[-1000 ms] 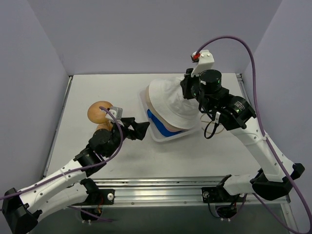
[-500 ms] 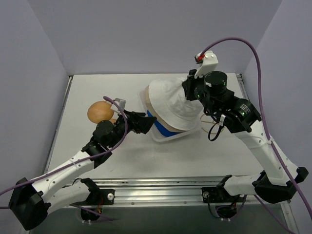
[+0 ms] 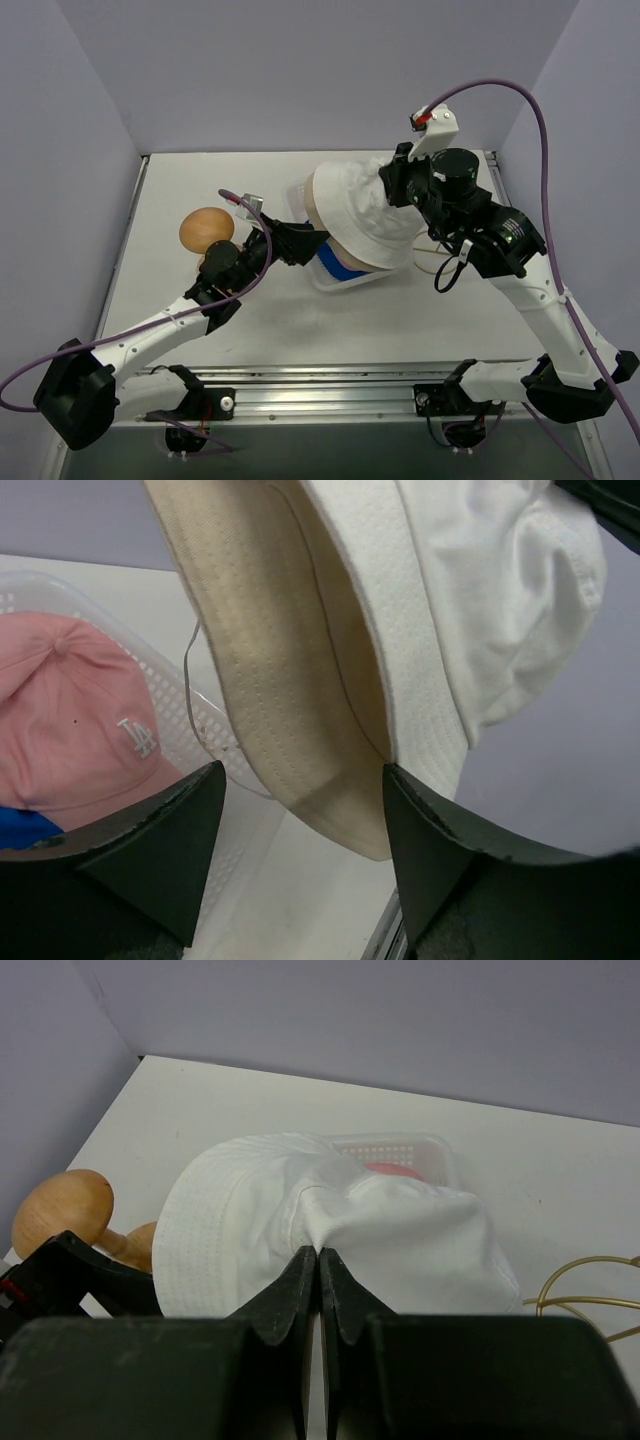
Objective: Stack the hats
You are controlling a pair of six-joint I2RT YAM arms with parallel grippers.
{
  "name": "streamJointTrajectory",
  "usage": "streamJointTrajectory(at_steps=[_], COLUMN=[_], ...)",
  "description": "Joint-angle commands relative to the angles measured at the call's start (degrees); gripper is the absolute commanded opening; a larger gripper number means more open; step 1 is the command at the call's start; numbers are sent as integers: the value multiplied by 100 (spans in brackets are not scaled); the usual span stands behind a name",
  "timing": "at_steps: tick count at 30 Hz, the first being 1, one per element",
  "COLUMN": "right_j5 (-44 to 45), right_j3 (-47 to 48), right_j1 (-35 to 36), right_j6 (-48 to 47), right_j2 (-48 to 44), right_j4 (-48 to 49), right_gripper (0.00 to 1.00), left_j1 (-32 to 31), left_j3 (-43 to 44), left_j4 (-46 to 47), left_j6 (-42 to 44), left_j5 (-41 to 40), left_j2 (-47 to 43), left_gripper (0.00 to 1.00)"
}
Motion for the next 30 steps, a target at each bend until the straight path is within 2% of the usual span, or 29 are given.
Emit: streamJointTrajectory(at_steps=[1, 7, 12, 19, 25, 30], right_j5=[-97, -167, -167, -106, 8, 149], right_j3=[-71, -211, -220, -132, -132, -220], right_j1=[-30, -30, -39, -65, -92, -127], right_j6=[-32, 47, 64, 29, 3, -50], right_j2=[-179, -196, -205, -205, -240, -197], right_j4=[388, 519, 528, 493, 485, 528], right_gripper=[0, 0, 0, 0, 0, 0], left_j1=[34, 43, 131, 333, 483, 491], left_j3=[183, 298, 166, -89, -1, 446], left_j4=[828, 705, 679, 653, 161, -665], left_j6=[-135, -126, -99, -143, -152, 6], left_j5=[318, 337, 284, 12, -330, -560], left_j2=[97, 291, 308, 291, 483, 852], left_gripper=[71, 40, 3, 2, 2, 2])
